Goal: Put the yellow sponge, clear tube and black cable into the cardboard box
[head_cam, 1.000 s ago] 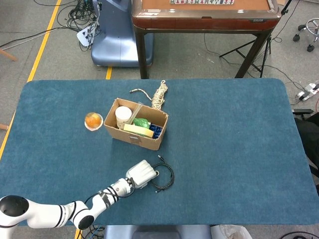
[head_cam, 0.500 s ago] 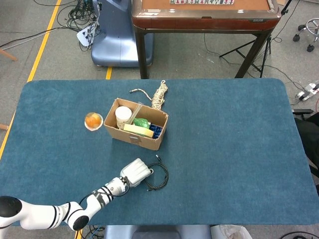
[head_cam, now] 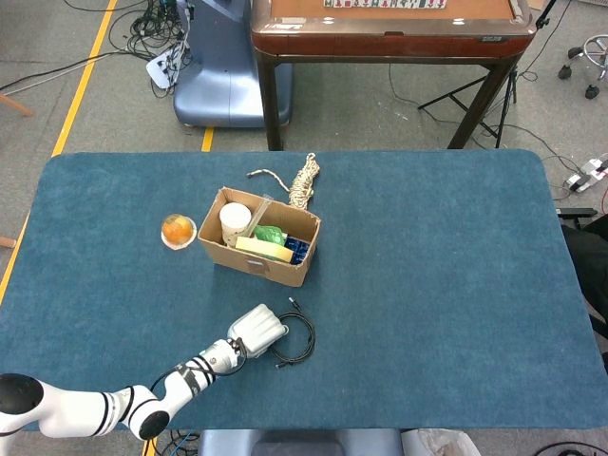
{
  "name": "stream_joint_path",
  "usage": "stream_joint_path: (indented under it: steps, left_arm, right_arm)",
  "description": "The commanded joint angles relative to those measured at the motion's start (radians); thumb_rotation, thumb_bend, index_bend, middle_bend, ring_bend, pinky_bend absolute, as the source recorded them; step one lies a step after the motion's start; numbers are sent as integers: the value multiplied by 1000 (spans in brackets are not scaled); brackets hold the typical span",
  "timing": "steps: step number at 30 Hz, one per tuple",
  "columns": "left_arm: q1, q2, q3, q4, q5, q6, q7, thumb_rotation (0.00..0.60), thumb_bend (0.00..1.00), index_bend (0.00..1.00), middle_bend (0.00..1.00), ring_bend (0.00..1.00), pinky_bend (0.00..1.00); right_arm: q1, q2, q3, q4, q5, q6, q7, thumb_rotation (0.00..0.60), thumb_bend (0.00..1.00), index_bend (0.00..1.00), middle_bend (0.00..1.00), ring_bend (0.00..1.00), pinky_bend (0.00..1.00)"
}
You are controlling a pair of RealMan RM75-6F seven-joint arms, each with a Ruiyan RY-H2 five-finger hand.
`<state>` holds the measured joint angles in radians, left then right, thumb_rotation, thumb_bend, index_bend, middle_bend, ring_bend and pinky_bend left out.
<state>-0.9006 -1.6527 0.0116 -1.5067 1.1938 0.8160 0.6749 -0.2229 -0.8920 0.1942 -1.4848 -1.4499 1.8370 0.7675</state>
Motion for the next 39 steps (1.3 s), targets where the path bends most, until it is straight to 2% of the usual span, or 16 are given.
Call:
stream_joint_path:
  steps: [1,9,26,31,39]
  left_arm:
    - [1,7,2,-6,-5,2,4,600,220,684,977,940,1000]
    - [16,77,3,-89,-23,45,36,600,220,707,971,930,1000]
    - [64,382,-53,-409,-57,237,126,600,220,706,966,927,1000]
    - [73,445,-73,-452,-49,272,126,600,220,705,966,927,1000]
    - [72,490,-148,-471,-112,324,114,600,220,704,965,926,1000]
  right_arm:
    - [0,0,0,1,0,0,1,600,140,270,250,86,189]
    - [2,0,-1,0,-5,-1,-1,600,140,270,250,87,189]
    - [15,-1,-12,-20,-27,-10,-46,600,140,270,250,86,189]
    - [19,-1,-15,-26,-31,-13,-59,600,139,270,250,86,189]
    - [28,0,-21,-36,-38,-23,-82,600,140,270,250,87,189]
